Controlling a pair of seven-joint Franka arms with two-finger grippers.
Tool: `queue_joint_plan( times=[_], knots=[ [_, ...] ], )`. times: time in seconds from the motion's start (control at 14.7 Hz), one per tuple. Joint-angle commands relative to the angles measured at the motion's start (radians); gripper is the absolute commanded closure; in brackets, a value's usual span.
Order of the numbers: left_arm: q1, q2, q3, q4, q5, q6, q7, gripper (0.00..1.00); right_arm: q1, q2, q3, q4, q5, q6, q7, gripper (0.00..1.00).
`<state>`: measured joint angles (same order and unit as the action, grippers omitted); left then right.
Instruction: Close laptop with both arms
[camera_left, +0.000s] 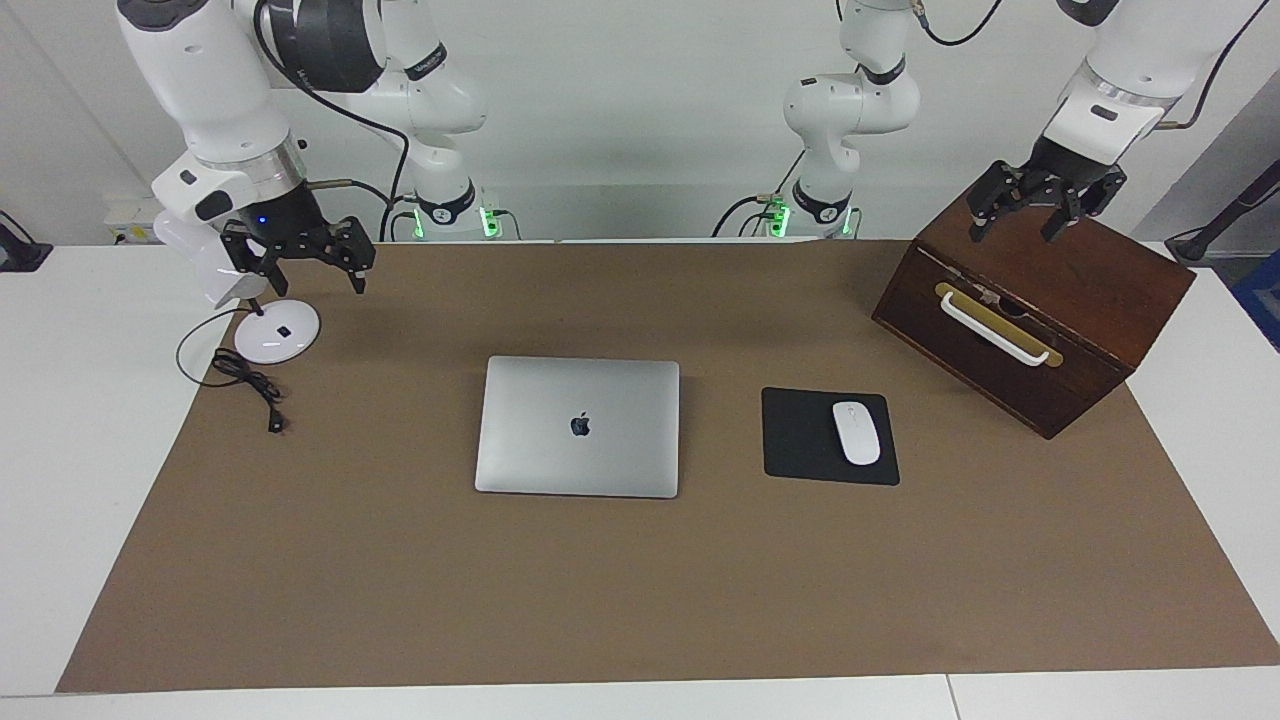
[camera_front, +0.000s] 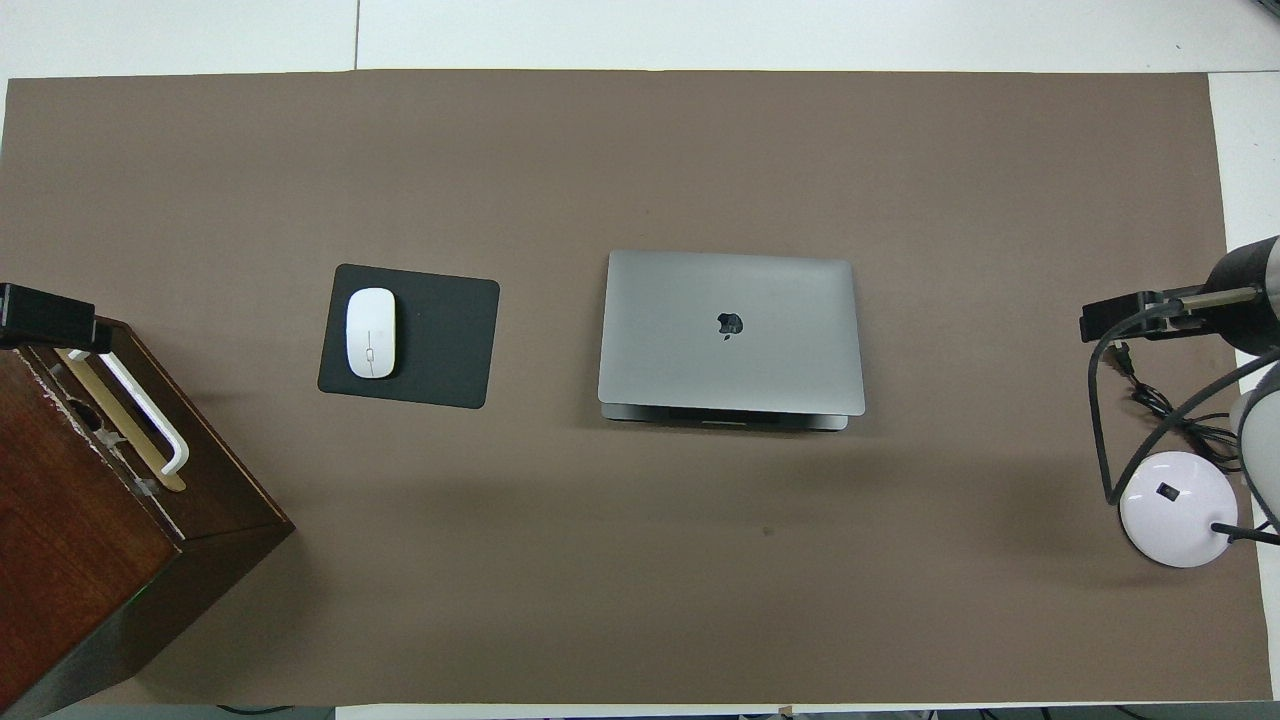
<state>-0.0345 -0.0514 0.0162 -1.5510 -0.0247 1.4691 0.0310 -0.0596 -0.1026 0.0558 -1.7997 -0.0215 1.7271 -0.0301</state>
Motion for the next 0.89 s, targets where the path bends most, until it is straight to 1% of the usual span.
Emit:
queue_joint_plan(
  times=[0.0, 0.61, 0.82],
  knots=[
    [0.010, 0.013, -0.005, -0.014, 0.009, -0.015, 0.003, 0.00, -0.011, -0.019, 0.004, -0.015, 0.006, -0.004, -0.027, 0.00],
    [0.005, 0.013, -0.007, -0.017, 0.012, -0.013, -0.029, 0.00, -0.013, -0.017, 0.004, -0.013, 0.006, 0.000, -0.025, 0.00],
    [-0.004, 0.010, -0.007, -0.032, 0.015, 0.002, -0.026, 0.00, -0.013, -0.017, 0.003, -0.012, 0.006, 0.002, -0.021, 0.00]
  ],
)
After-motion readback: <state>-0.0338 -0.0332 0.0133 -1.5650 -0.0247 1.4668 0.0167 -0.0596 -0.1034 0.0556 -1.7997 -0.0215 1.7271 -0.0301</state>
